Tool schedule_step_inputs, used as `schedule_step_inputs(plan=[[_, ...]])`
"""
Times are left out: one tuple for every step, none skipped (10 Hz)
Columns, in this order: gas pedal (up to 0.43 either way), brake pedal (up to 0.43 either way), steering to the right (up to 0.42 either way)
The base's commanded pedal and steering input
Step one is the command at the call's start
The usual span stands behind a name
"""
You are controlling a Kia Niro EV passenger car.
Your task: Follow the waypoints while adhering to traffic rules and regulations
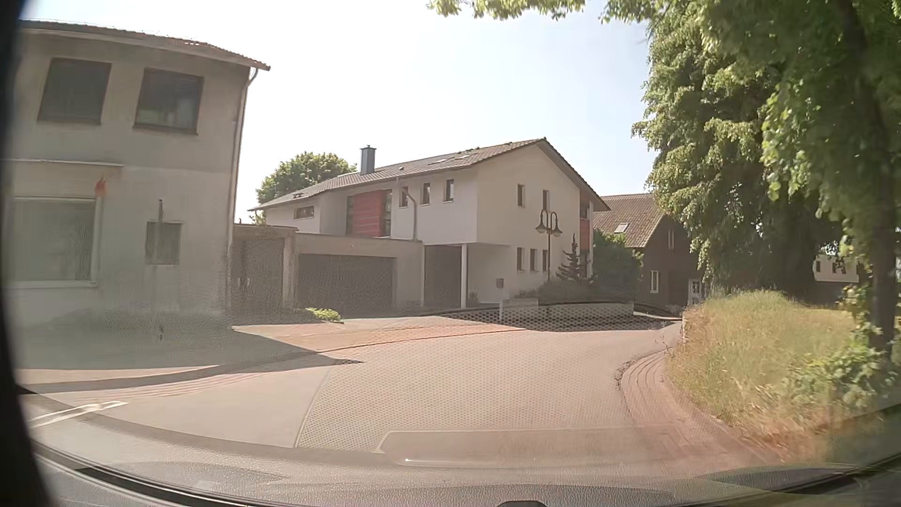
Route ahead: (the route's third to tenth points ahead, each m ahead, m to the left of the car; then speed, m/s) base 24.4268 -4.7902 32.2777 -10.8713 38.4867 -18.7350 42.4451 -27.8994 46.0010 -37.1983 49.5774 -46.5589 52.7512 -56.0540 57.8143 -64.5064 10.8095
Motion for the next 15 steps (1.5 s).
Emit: schedule_step_inputs(plan=[[0.047, 0.0, 0.099], [0.047, 0.0, 0.104], [0.047, 0.0, 0.112], [0.047, 0.0, 0.123], [0.047, 0.0, 0.132], [0.039, 0.0, 0.144], [0.039, 0.0, 0.158], [0.039, 0.0, 0.165], [0.039, 0.0, 0.171], [0.067, 0.0, 0.173], [0.118, 0.0, 0.17], [0.138, 0.0, 0.167], [0.15, 0.0, 0.166], [0.157, 0.0, 0.162], [0.169, 0.0, 0.156]])
